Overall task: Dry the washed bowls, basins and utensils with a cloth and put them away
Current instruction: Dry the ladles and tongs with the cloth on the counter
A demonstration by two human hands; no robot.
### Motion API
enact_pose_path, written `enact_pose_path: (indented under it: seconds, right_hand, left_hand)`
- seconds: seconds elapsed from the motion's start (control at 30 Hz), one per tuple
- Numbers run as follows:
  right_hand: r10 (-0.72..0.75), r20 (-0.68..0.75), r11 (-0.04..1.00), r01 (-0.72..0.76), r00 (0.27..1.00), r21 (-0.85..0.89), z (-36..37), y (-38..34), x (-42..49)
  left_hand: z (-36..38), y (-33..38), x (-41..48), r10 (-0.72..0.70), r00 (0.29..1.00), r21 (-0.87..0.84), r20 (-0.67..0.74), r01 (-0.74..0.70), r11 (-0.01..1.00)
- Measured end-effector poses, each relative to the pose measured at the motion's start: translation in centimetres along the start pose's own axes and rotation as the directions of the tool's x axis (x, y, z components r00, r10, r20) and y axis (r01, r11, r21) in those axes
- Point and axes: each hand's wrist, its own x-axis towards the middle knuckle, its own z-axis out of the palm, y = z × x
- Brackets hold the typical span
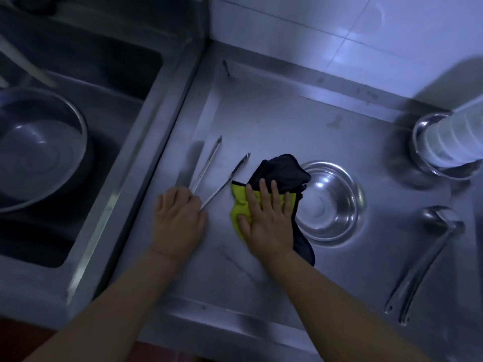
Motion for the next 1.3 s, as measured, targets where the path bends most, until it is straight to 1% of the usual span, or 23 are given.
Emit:
enact_pose_path:
  seconds: [0.07, 0.17, 0.3, 0.4, 0.43, 0.53, 0.63, 0.73, 0.83, 0.93, 1.0, 1.07, 1.17, 1.2, 1.23, 1.27, 1.3]
  right_hand:
    - [0.021, -0.007, 1.0, -0.021, 1.0, 0.001, -0.2, 0.3, 1.4]
    - [0.034, -0.028, 0.999, -0.034, 0.999, -0.007, -0.4, 1.1, 4.2]
    - [0.055, -0.063, 0.998, -0.057, 0.996, -0.03, -0.8, 2.5, 10.2]
    - [0.071, -0.064, 0.996, -0.074, 0.995, -0.055, -1.2, 2.6, 14.9]
    - [0.065, -0.053, 0.996, -0.068, 0.996, -0.059, -1.4, 2.3, 16.3]
    - [0.047, 0.039, 0.997, -0.045, 0.998, -0.067, -1.6, 0.4, 18.3]
    - [-0.024, 0.036, 0.997, 0.027, 0.999, -0.072, -1.0, -2.9, 16.5]
    - [-0.113, 0.023, 0.992, 0.114, 0.993, -0.06, 0.2, -6.5, 11.9]
    - [-0.179, 0.006, 0.984, 0.179, 0.984, -0.023, 1.0, -8.8, 6.4]
    - [-0.276, 0.037, 0.961, 0.275, 0.961, 0.02, 1.3, -9.8, 0.8]
    - [-0.329, 0.016, 0.942, 0.326, 0.944, 0.078, 1.0, -9.5, -1.8]
    - [-0.323, -0.084, 0.929, 0.333, 0.943, 0.161, 0.5, -8.1, -3.6]
    - [-0.161, -0.232, 0.933, 0.224, 0.959, 0.282, -0.2, -4.9, -6.0]
    - [-0.091, -0.258, 0.928, 0.175, 0.962, 0.328, -0.4, -3.9, -6.7]
    - [-0.028, -0.271, 0.92, 0.131, 0.962, 0.369, -0.7, -3.1, -7.2]
    - [0.017, -0.273, 0.911, 0.098, 0.962, 0.401, -1.0, -2.5, -7.7]
    - [0.046, -0.272, 0.905, 0.076, 0.961, 0.42, -1.3, -2.0, -7.9]
  left_hand:
    - [-1.2, -0.3, 0.9, -0.055, 0.995, -0.027, -0.08, 0.053, 0.998]
    - [-2.6, -1.3, 2.1, -0.144, 0.977, -0.06, -0.158, 0.136, 0.989]
    - [-4.2, -2.8, 2.9, -0.234, 0.925, -0.104, -0.301, 0.212, 0.972]
    - [-4.4, -3.8, 2.6, -0.275, 0.898, -0.11, -0.344, 0.253, 0.961]
    - [-4.2, -4.1, 2.4, -0.283, 0.892, -0.107, -0.352, 0.262, 0.959]
    - [-3.7, -4.9, 1.6, -0.285, 0.882, -0.085, -0.375, 0.274, 0.958]
    - [-3.6, -5.3, 0.6, -0.316, 0.87, -0.12, -0.379, 0.293, 0.949]
    - [-3.9, -5.2, -0.2, -0.349, 0.856, -0.165, -0.382, 0.308, 0.937]
    - [-4.3, -4.6, -0.9, -0.337, 0.86, -0.209, -0.384, 0.274, 0.939]
    - [-4.4, -3.6, -1.8, -0.39, 0.867, -0.382, -0.309, 0.263, 0.886]
    - [-3.9, -2.5, -2.7, -0.403, 0.885, -0.484, -0.232, 0.254, 0.837]
    - [-2.9, -1.2, -3.6, -0.369, 0.911, -0.516, -0.184, 0.23, 0.825]
    - [-0.3, 0.8, -4.7, -0.24, 0.958, -0.411, -0.153, 0.159, 0.898]
    - [0.6, 1.2, -5.0, -0.172, 0.973, -0.324, -0.153, 0.115, 0.939]
    - [1.5, 1.6, -5.2, -0.086, 0.985, -0.2, -0.152, 0.055, 0.978]
    - [2.1, 1.8, -5.5, 0.014, 0.991, -0.063, -0.132, -0.022, 0.998]
    - [2.5, 2.0, -5.6, 0.1, 0.99, 0.043, -0.104, -0.096, 0.994]
